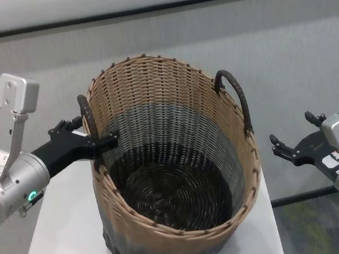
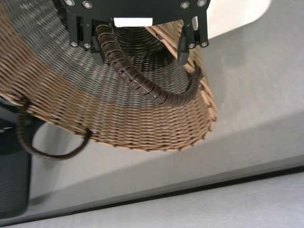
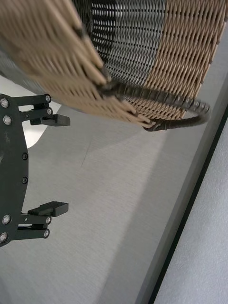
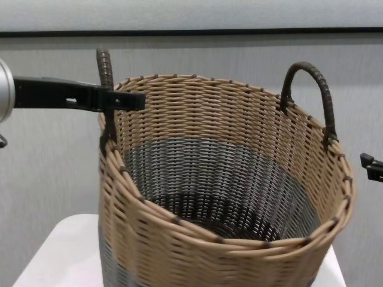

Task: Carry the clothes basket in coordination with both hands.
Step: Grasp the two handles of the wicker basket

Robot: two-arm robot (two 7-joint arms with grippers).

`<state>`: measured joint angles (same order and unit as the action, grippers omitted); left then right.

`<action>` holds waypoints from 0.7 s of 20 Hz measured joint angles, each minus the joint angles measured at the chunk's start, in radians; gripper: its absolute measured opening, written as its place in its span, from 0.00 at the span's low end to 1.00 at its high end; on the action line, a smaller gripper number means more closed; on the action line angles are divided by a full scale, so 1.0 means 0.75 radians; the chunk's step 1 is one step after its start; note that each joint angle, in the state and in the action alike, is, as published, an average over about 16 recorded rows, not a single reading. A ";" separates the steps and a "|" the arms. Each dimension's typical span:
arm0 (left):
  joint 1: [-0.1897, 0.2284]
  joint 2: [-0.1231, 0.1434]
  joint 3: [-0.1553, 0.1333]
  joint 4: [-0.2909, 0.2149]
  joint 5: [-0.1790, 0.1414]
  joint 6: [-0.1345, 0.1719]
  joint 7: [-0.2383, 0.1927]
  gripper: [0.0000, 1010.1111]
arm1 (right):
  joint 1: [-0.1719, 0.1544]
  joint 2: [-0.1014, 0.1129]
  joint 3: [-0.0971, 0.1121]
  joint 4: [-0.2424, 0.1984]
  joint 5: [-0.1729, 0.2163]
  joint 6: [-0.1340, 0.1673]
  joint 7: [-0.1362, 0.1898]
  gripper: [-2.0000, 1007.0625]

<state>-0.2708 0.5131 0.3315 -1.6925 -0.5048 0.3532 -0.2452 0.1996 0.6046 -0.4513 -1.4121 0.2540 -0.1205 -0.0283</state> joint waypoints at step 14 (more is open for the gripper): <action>-0.004 -0.006 0.000 0.011 0.018 -0.012 0.003 0.99 | 0.000 0.000 0.000 0.000 0.000 0.000 0.000 0.99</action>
<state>-0.2735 0.5086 0.3313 -1.6841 -0.4914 0.3440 -0.2431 0.1996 0.6046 -0.4513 -1.4121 0.2540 -0.1205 -0.0283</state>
